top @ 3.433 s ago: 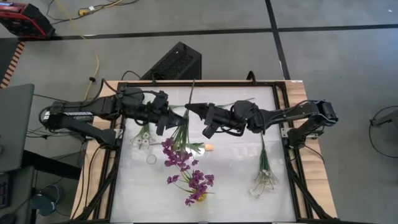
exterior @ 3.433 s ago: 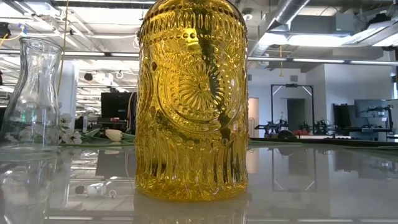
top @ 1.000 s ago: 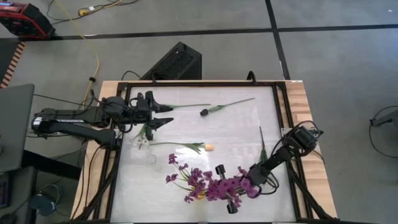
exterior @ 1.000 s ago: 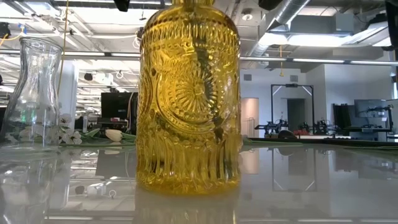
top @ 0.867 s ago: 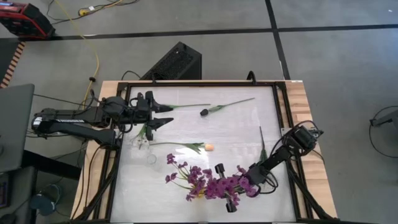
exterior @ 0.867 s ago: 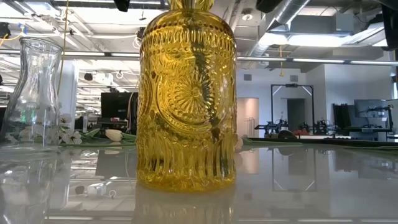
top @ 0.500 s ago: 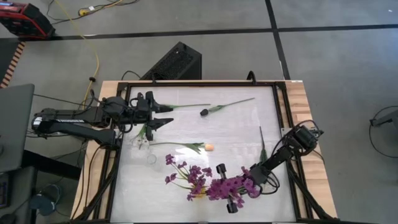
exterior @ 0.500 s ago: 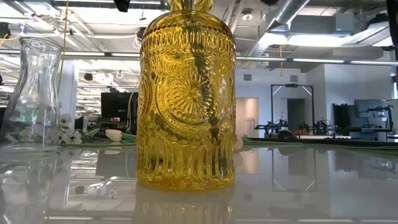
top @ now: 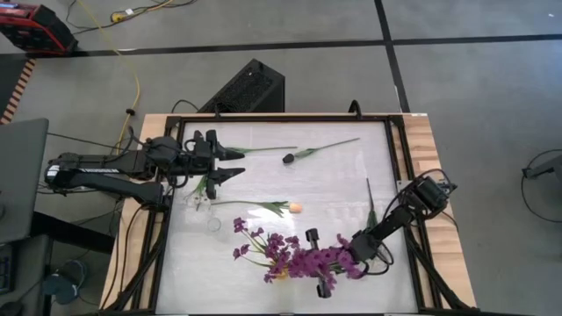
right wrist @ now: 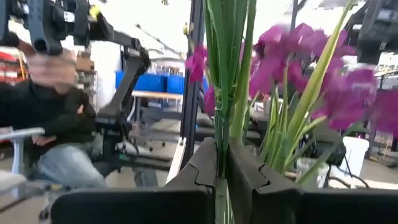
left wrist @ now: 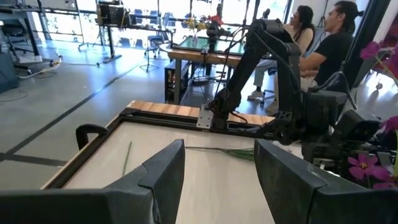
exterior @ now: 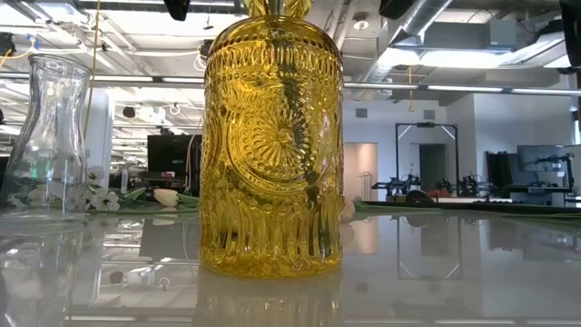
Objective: Sort flowers into vase by color
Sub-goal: Put the purple flowers into the yellow vase, then put the right black flower into the yellow vase
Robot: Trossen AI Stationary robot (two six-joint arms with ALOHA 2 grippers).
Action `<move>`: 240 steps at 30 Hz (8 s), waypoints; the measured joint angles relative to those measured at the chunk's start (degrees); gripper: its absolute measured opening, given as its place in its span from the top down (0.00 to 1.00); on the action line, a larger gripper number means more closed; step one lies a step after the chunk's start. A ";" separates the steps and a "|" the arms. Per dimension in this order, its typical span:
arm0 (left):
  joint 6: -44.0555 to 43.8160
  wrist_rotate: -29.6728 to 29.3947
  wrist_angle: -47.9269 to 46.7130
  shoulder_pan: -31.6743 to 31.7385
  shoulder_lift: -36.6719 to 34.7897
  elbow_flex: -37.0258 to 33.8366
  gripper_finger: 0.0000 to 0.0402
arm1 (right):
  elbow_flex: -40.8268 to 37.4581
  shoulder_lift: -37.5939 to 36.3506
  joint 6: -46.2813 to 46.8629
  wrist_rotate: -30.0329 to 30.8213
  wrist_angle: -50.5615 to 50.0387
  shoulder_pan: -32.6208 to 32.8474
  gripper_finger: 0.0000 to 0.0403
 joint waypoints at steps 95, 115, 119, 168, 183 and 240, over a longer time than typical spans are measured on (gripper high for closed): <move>-3.12 -4.24 -15.77 0.00 7.15 0.00 0.55 | 8.39 -19.38 -27.81 -35.03 -108.59 -79.52 0.35; -1.28 -4.74 -15.82 0.00 7.15 0.00 0.55 | 19.92 -5.09 -31.15 -34.61 -121.54 -78.34 0.81; -1.75 -4.58 -15.80 0.00 7.15 0.00 0.55 | 19.35 -9.33 -26.05 -34.27 -125.97 -77.46 0.95; -1.19 -7.78 -12.24 -9.05 7.06 0.00 0.55 | 0.44 -39.80 5.81 19.63 -60.60 24.03 0.96; -1.28 -7.67 -9.22 -9.05 7.06 0.00 0.55 | 2.00 -14.48 -9.99 13.16 -17.52 11.39 0.96; 0.00 -5.94 -11.50 -9.03 7.06 0.00 0.55 | 12.83 -10.46 -2.80 24.30 -40.32 4.50 0.84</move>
